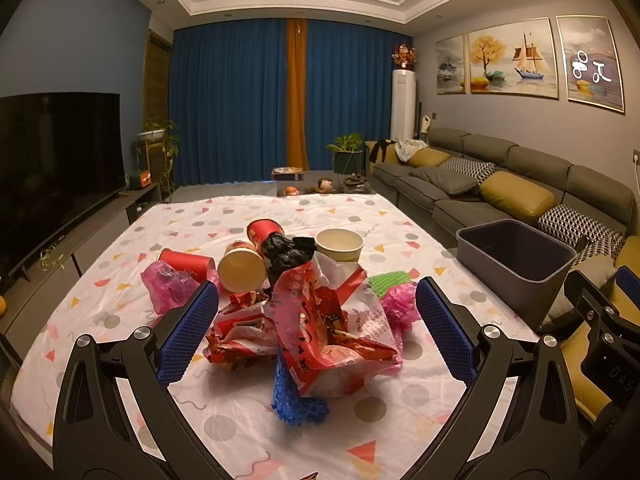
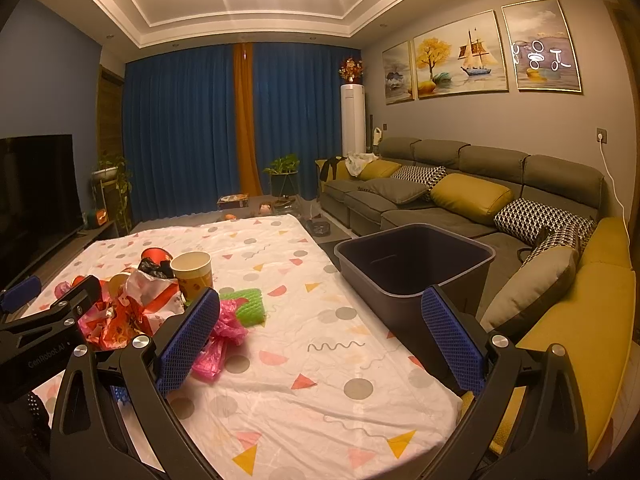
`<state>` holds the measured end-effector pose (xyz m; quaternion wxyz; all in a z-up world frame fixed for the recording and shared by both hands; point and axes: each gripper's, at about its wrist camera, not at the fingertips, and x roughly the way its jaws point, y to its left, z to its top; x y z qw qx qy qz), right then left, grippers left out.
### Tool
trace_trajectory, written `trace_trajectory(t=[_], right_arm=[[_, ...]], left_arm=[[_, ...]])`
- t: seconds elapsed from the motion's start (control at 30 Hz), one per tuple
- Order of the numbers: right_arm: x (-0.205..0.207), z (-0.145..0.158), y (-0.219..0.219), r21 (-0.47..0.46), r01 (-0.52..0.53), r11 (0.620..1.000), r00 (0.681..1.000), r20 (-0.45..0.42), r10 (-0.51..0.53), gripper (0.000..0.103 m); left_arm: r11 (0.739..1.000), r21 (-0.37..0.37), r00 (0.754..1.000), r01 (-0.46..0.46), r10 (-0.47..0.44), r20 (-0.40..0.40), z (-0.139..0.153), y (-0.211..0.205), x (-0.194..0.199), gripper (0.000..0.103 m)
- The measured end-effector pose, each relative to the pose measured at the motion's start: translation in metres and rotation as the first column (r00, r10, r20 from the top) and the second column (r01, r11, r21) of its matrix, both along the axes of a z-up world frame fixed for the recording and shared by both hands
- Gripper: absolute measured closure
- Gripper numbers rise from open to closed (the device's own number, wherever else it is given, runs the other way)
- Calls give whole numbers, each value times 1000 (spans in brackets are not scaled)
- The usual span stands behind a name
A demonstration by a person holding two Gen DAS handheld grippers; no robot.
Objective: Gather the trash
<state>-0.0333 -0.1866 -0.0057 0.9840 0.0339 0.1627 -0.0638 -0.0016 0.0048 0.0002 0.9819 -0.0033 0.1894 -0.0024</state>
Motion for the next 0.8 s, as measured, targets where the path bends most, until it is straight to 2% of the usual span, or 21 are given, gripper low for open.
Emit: trace_trajectory(t=[0.8], right_arm=[[-3,7,-4,4,1,1000,1000,5,-1,5]], left_arm=[[1000,-1,1000,-1,1,2,-1,-2,1,6]])
